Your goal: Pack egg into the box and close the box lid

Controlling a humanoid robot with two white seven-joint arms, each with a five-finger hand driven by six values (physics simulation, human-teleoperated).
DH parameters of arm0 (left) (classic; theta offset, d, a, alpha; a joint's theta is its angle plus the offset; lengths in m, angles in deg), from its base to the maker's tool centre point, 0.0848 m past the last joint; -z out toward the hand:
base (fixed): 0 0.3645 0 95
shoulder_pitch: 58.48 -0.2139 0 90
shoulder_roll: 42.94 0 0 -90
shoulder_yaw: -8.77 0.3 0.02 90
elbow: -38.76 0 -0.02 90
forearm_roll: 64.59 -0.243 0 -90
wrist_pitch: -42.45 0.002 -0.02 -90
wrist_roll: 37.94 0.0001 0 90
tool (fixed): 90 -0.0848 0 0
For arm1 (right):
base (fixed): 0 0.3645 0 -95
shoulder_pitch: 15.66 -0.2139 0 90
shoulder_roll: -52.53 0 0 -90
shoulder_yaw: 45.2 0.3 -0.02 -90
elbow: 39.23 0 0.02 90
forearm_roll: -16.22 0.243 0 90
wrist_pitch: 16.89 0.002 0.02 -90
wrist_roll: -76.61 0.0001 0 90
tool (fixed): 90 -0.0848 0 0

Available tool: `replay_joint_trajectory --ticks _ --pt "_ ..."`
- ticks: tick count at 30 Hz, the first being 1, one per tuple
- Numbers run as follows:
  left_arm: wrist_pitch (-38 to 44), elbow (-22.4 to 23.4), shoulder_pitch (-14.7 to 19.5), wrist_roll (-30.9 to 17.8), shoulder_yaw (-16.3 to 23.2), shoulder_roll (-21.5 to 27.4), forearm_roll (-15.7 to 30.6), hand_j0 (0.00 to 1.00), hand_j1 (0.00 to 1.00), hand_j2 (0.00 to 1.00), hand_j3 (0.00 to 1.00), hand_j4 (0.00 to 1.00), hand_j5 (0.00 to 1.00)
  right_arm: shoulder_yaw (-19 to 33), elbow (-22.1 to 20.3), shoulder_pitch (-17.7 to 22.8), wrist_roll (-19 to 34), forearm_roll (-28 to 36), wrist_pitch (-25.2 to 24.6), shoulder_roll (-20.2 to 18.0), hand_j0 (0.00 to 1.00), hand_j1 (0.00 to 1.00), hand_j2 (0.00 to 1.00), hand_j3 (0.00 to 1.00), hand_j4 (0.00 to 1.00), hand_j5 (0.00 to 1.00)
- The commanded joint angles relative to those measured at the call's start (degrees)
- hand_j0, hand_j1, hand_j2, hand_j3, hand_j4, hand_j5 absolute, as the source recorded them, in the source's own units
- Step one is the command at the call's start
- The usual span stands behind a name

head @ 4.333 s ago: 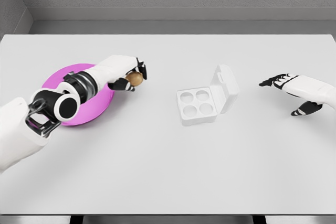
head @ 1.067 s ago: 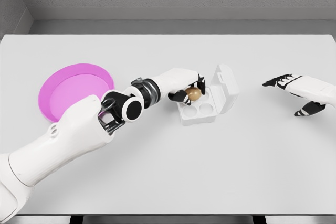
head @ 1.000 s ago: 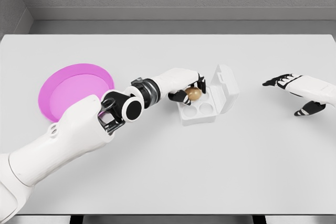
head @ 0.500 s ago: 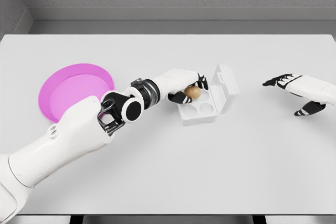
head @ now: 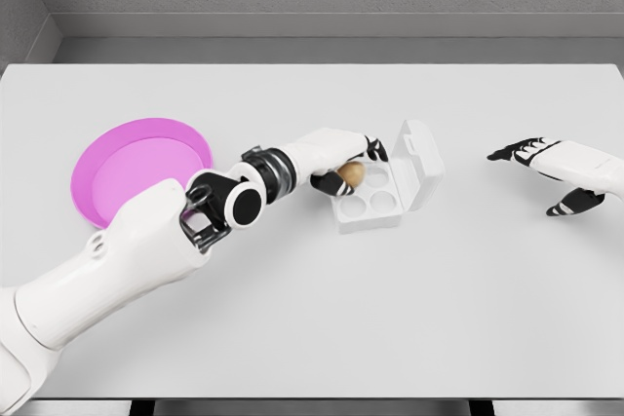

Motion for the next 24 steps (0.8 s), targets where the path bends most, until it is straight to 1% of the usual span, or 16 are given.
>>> replay_joint_trajectory --ticks 1,4,7,8,9,10,12,15,16,17,18,19,20,21,23,24 --pt "-0.08 -0.10 -0.09 0.02 -0.09 0.16 -0.09 0.78 0.78 0.78 0.78 0.78 0.78 0.04 -0.02 0.00 -0.02 0.28 -0.09 -0.08 1.00 1.00 1.00 1.00 1.00 1.00" --pt "0.09 -0.45 0.00 0.02 -0.18 0.33 0.00 0.81 0.81 0.81 0.81 0.81 0.81 0.04 -0.02 0.00 -0.02 0.37 -0.09 -0.17 1.00 1.00 1.00 1.00 1.00 1.00" --pt "0.18 -4.58 0.00 -0.06 -0.80 3.32 0.00 0.84 0.84 0.84 0.84 0.84 0.84 0.04 -0.02 0.09 -0.02 0.37 -0.09 -0.17 1.00 1.00 1.00 1.00 1.00 1.00" --pt "0.18 -7.04 0.00 0.02 -1.85 5.25 0.08 0.85 0.85 0.85 0.85 0.85 0.85 0.04 -0.02 0.26 -0.02 0.37 -0.09 -0.26 1.00 1.00 1.00 1.00 1.00 1.00" --pt "0.09 -9.94 -0.09 -0.07 -2.81 8.06 1.13 0.86 0.86 0.86 0.86 0.86 0.86 0.04 -0.02 0.26 -0.02 0.28 -0.09 -0.78 1.00 1.00 1.00 1.00 1.00 1.00" --pt "0.00 -11.53 -0.09 -0.07 -3.96 10.70 2.98 0.88 0.88 0.88 0.88 0.88 0.88 0.40 -0.98 -0.09 -0.02 0.19 -0.01 -1.13 1.00 1.00 1.00 1.00 1.00 1.00" --pt "-0.96 -11.62 -0.35 -0.07 -7.38 13.43 5.44 1.00 1.00 1.00 1.00 1.00 1.00 0.31 -0.55 0.09 -0.02 0.19 -0.09 -1.22 1.00 1.00 1.00 1.00 1.00 1.00" --pt "-7.11 -11.62 -0.44 -0.07 -12.04 17.65 8.34 1.00 1.00 1.00 1.00 1.00 1.00 0.31 -0.55 0.18 -0.02 0.19 -0.09 -1.22 1.00 1.00 1.00 1.00 1.00 1.00" --pt "-9.57 -11.53 -0.44 -0.07 -13.19 18.88 8.61 1.00 1.00 1.00 1.00 1.00 1.00 0.31 -0.46 0.18 -0.02 0.19 -0.09 -1.22 1.00 1.00 1.00 1.00 1.00 1.00" --pt "-15.72 -11.53 -1.14 -0.07 -15.82 21.16 8.70 1.00 1.00 1.00 1.00 1.00 1.00 0.31 -0.55 0.18 -0.02 0.28 -0.09 -1.22 1.00 1.00 1.00 1.00 1.00 1.00" --pt "-19.06 -11.53 -2.54 -0.15 -17.93 22.31 9.66 1.00 1.00 1.00 1.00 1.00 1.00 0.40 -0.63 0.00 -0.02 0.28 -0.01 -1.22 1.00 1.00 1.00 1.00 1.00 1.00" --pt "-22.14 -11.53 -4.65 -0.24 -20.92 23.71 11.16 1.00 1.00 1.00 1.00 1.00 1.00 0.40 -0.90 -0.09 -0.02 0.28 0.17 -1.22 1.00 1.00 1.00 1.00 1.00 1.00" --pt "-26.53 -11.53 -6.59 -0.24 -23.55 25.73 11.25 1.00 1.00 1.00 1.00 1.00 1.00 0.40 -0.90 -0.18 -0.02 0.28 0.26 -1.13 1.00 1.00 1.00 1.00 1.00 1.00" --pt "-31.01 -11.53 -8.78 -0.24 -26.10 26.96 12.39 1.00 1.00 1.00 1.00 1.00 1.00 0.48 -0.81 -0.26 -0.11 0.28 0.26 -1.13 1.00 1.00 1.00 1.00 1.00 1.00" --pt "-35.32 -11.53 -13.53 -0.33 -30.67 28.20 12.74 1.00 1.00 1.00 1.00 1.00 1.00 0.57 -0.72 -0.35 -0.20 0.28 -0.18 -0.61 1.00 1.00 1.00 1.00 1.00 1.00" --pt "-37.87 -11.53 -15.03 -0.33 -32.52 28.28 12.83 1.00 1.00 1.00 1.00 1.00 1.00 0.57 -0.90 -0.44 -0.29 0.37 -0.09 -0.43 1.00 1.00 1.00 1.00 1.00 1.00"
